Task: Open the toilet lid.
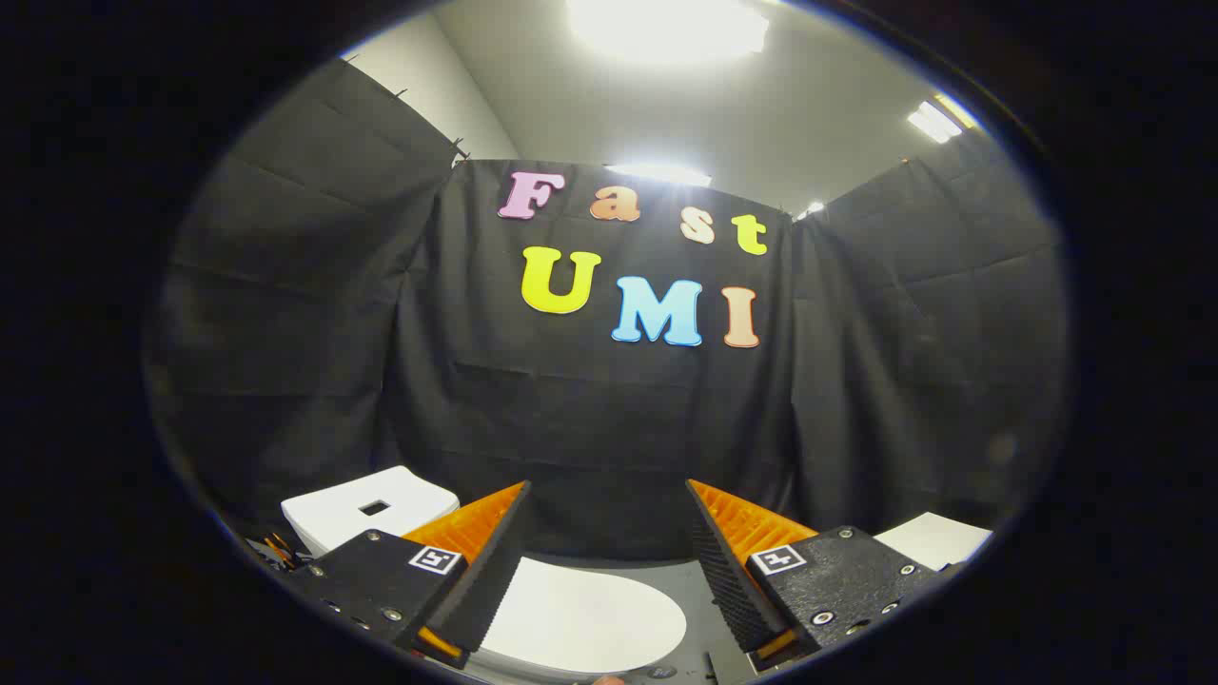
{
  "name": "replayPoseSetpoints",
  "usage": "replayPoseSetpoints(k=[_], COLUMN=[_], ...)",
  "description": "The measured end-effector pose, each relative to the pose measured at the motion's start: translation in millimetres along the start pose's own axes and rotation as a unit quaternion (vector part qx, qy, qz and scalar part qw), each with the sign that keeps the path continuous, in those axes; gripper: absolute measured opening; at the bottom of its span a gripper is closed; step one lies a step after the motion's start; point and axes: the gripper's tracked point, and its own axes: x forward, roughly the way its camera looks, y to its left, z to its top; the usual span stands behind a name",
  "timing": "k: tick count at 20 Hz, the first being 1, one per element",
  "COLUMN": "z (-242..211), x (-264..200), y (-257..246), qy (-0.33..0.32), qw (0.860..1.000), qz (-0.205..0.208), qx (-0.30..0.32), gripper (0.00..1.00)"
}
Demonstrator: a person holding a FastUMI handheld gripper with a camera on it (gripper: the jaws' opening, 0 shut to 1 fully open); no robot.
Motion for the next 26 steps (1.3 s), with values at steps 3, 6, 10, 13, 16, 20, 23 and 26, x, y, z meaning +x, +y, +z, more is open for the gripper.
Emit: replayPoseSetpoints(k=[3,6,10,13,16,20,23,26], z=[1.5,-1.5,-3.7,-1.1,-4.2,-14.6,-12.1,-26.4], x=[0.8,0.8,0.1,-1.5,-1.6,-0.3,0.1,2.8], y=[-9.4,-22.6,-39.0,-50.5,-56.5,-60.9,-59.1,-67.5], qy=[-0.003,-0.005,-0.004,-0.01,-0.009,0.003,-0.005,0.003], qw=[1.0,0.999,0.998,0.997,0.996,0.993,0.988,0.984], qz=[-0.009,-0.021,-0.035,-0.045,-0.05,-0.053,-0.042,-0.056], qx=[0.012,0.041,0.052,0.055,0.069,0.104,0.145,0.166], gripper=[0.94,0.94,0.95,0.95,0.94,0.95,0.94,0.93])
